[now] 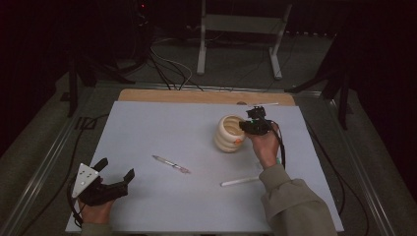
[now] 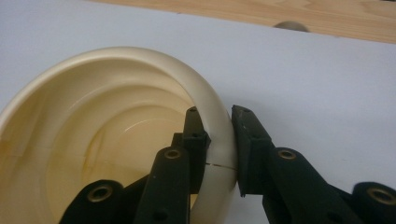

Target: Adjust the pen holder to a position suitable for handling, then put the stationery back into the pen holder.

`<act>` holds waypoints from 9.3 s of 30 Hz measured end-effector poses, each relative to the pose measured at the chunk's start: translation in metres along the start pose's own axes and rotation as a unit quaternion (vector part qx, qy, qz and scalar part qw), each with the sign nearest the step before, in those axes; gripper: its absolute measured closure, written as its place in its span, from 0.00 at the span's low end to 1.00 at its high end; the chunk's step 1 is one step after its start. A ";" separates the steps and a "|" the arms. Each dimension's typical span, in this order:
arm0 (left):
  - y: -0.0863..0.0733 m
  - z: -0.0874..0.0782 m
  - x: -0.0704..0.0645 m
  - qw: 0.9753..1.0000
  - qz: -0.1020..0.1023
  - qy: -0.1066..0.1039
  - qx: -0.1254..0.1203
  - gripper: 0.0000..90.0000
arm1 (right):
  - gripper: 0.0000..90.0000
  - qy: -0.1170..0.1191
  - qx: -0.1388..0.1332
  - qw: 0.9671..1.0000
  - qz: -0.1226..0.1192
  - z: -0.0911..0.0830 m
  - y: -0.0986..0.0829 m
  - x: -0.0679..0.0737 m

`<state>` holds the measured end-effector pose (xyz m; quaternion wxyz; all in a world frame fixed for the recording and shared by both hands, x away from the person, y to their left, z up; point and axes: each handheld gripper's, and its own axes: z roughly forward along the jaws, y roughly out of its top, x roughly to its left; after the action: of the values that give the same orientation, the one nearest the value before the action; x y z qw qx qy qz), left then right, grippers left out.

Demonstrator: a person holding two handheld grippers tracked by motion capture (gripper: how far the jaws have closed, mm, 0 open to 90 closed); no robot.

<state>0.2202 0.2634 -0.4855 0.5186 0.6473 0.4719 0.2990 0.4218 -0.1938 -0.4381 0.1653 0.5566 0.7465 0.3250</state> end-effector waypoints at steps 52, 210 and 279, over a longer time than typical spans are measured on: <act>-0.001 0.001 0.000 1.000 -0.001 -0.004 0.002 0.00 | 0.00 0.116 -0.081 0.989 -0.050 0.004 -0.017 0.064; -0.004 0.003 -0.002 1.000 -0.002 -0.005 0.011 0.00 | 0.88 0.138 0.211 0.905 -0.344 -0.023 -0.114 0.040; -0.005 0.005 -0.001 1.000 -0.007 -0.008 0.015 0.00 | 0.88 0.193 -0.083 0.960 -0.187 -0.084 -0.066 0.041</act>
<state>0.2224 0.2602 -0.4920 0.5148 0.6542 0.4761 0.2833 0.3099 -0.1917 -0.4161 0.1214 0.3179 0.8252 0.4508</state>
